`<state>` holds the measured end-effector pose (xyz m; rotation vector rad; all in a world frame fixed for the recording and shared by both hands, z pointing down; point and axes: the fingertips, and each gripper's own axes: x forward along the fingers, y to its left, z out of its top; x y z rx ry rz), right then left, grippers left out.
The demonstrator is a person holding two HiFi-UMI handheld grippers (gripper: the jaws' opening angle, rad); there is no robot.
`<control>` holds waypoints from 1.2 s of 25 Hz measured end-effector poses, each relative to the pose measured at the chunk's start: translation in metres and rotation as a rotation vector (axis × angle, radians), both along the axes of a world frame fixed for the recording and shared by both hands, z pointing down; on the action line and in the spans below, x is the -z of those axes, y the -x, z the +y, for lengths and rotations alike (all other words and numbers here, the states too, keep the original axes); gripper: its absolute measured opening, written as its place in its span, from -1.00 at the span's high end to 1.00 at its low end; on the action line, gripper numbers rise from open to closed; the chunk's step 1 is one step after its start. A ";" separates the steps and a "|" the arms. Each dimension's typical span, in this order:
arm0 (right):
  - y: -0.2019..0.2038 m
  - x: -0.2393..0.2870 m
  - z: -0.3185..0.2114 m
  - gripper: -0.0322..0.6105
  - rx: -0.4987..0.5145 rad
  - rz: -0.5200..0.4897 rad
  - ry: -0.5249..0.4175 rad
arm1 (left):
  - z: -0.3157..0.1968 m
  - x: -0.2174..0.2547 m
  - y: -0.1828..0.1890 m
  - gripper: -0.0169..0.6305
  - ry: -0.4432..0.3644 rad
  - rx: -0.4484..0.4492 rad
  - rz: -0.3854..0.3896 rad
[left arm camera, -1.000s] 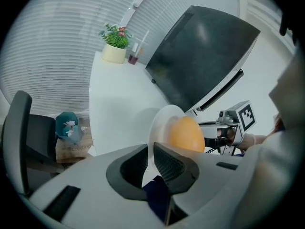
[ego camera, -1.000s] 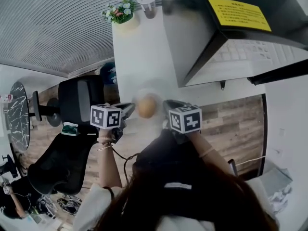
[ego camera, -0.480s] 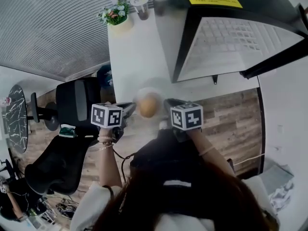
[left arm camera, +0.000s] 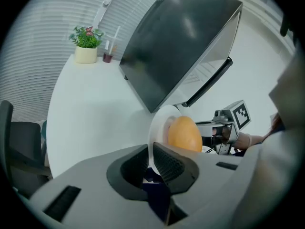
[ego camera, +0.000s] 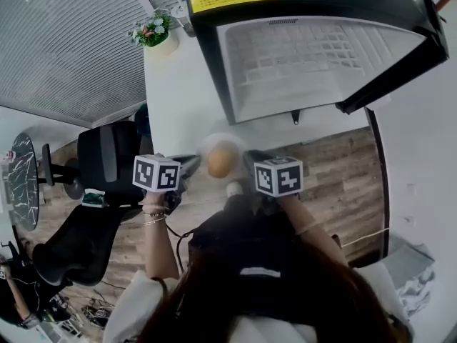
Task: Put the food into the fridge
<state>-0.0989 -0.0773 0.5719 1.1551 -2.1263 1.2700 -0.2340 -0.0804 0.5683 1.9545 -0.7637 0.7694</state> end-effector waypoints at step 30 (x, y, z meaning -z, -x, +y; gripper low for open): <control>-0.177 0.024 0.011 0.77 0.087 -0.066 -0.040 | 0.031 0.034 -0.178 0.84 -0.062 0.130 -0.029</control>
